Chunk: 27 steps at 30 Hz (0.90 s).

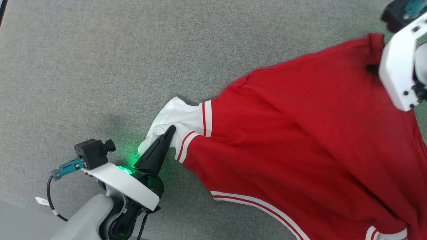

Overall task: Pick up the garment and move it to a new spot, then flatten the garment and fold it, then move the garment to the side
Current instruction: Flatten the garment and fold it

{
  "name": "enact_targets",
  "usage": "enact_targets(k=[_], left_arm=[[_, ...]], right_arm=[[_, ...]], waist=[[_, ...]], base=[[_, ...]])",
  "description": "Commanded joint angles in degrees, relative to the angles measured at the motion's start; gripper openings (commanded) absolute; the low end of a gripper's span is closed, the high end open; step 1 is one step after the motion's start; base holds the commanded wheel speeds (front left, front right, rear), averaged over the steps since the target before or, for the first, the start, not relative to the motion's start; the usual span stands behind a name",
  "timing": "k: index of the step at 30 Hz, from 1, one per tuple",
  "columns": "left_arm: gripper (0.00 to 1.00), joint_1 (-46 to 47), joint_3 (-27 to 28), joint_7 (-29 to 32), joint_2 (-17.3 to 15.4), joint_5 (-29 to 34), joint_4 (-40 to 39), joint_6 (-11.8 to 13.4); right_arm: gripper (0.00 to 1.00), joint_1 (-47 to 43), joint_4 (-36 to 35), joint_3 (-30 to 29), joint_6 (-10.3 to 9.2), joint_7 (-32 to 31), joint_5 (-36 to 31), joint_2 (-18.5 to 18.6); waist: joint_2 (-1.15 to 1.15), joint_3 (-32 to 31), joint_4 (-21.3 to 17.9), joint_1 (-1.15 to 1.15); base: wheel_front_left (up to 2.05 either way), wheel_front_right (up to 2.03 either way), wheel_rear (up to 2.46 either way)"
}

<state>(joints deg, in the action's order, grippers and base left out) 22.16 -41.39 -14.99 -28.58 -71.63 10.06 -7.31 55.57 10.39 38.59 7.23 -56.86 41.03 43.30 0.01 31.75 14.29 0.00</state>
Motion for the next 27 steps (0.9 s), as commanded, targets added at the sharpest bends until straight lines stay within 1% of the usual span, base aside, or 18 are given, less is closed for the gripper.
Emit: enact_targets(k=[1,5,8,12,13,14,18,22,23,25,27], left_arm=[[0.0,0.3,-0.5,0.0,0.6,-0.5,1.3,-0.1],[0.0,0.7,-0.8,0.0,0.5,-0.6,1.6,-0.2],[0.0,0.8,-1.0,0.0,0.2,-0.5,1.4,-0.2],[0.0,2.0,-1.4,-0.1,-1.0,0.6,1.4,-0.2],[0.0,2.0,-1.4,-0.1,-1.0,0.6,1.4,-0.2],[0.0,2.7,-1.3,0.0,-1.5,0.8,1.5,-0.2],[0.0,5.6,-0.1,-0.1,-2.8,1.5,2.4,-0.2],[0.0,11.3,0.0,2.4,-4.2,1.4,2.9,-0.2],[0.0,14.8,0.7,3.5,-4.5,0.6,3.4,-0.2],[0.0,18.7,1.7,4.8,-4.1,-0.5,4.8,-0.2],[0.0,23.7,2.5,6.0,-3.8,-0.1,7.1,-0.2]], right_arm=[[0.0,-5.1,3.6,4.6,0.41,-1.0,1.0,-0.7],[0.0,-3.5,4.5,5.3,0.36,0.7,2.0,-0.7],[0.0,-2.4,4.8,4.3,0.27,3.7,2.8,-1.4],[0.0,-1.5,5.6,1.0,0.25,9.0,5.1,-2.8],[0.0,-1.5,5.6,1.0,0.25,9.0,5.1,-2.8],[0.0,-1.3,5.8,0.0,0.25,10.4,5.7,-3.2],[0.0,0.0,7.3,-3.6,0.24,14.8,7.6,-3.8],[0.0,1.7,10.0,-8.0,0.24,19.5,9.3,-5.4],[0.0,3.0,12.0,-10.3,0.25,22.6,9.7,-6.9],[0.0,4.8,14.3,-12.5,0.25,25.6,9.7,-8.3],[0.0,7.1,16.8,-14.9,0.25,28.6,9.4,-9.9]], waist=[[-0.01,-0.1,-0.1,0.0],[-0.01,-0.6,-0.4,0.0],[-0.01,-1.5,-0.7,0.0],[-0.01,-3.5,-1.4,0.0],[-0.01,-3.5,-1.4,0.0],[-0.01,-4.1,-1.6,0.0],[-0.01,-6.4,-3.3,0.0],[-0.01,-7.9,-5.3,0.0],[-0.01,-8.2,-6.6,0.0],[-0.01,-8.2,-7.8,0.0],[-0.01,-7.9,-8.9,0.0]], base=[[0.0,0.0,0.0],[0.0,0.0,0.0],[0.0,0.0,0.0],[0.0,0.0,0.0],[0.0,0.0,0.0],[0.0,0.0,0.0],[0.0,0.0,0.0],[0.0,0.0,0.0],[0.0,0.0,0.0],[0.0,0.0,0.0],[0.0,0.0,0.0]])
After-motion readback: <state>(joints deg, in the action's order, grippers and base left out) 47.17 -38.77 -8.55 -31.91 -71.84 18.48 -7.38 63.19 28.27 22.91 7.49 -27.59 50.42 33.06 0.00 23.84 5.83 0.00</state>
